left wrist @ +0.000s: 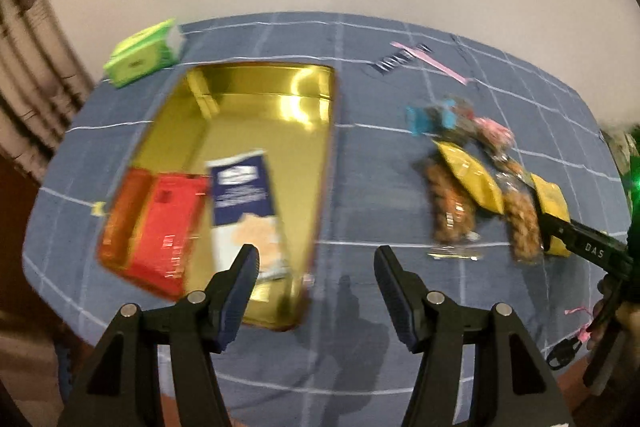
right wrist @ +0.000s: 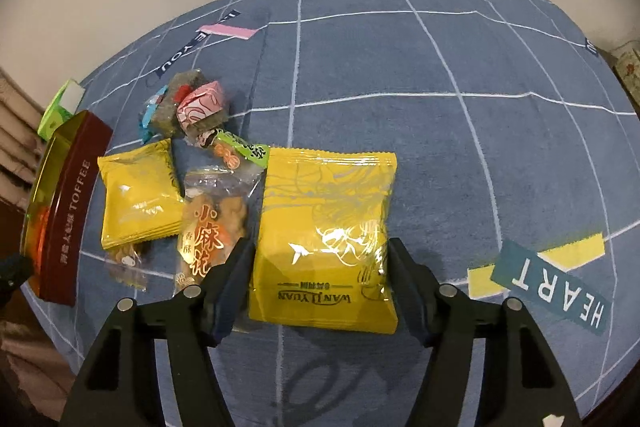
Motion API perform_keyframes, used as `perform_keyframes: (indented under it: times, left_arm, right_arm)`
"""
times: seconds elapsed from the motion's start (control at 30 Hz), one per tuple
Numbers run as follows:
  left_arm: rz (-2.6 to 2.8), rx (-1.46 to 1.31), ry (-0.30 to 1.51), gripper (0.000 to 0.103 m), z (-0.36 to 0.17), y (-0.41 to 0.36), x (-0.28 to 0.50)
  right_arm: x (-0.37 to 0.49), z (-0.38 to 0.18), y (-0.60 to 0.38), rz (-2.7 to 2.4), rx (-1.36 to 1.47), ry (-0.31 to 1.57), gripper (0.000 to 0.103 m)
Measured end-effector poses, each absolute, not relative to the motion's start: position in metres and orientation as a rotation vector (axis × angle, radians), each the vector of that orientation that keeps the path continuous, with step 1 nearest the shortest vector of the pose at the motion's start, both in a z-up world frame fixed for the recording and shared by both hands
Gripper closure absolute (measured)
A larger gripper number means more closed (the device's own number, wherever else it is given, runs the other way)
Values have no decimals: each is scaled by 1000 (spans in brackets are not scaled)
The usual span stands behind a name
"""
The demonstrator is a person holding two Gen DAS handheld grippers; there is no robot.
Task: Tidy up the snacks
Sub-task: 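Grasp the twisted-snack bag with left tool while right grasps yellow WANTYUAN pack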
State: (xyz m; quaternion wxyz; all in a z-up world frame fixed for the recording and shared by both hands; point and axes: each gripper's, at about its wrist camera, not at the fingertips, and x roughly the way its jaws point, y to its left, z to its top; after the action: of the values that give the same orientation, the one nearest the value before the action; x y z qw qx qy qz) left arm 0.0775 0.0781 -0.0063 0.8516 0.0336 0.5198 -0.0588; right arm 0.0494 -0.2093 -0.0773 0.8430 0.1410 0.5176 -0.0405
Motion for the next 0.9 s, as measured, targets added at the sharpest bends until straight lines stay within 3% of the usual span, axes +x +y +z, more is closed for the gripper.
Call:
perform_keyframes:
  times: [0.3,0.9]
  left_arm:
    - [-226,53,1157,42,-32,37,84]
    - [-332,82,1202,42,-56,-27,108]
  right_arm:
    - [45,-80,-209,-109,195,1048,46]
    - [40,-80,-218,-85,227,1019,43]
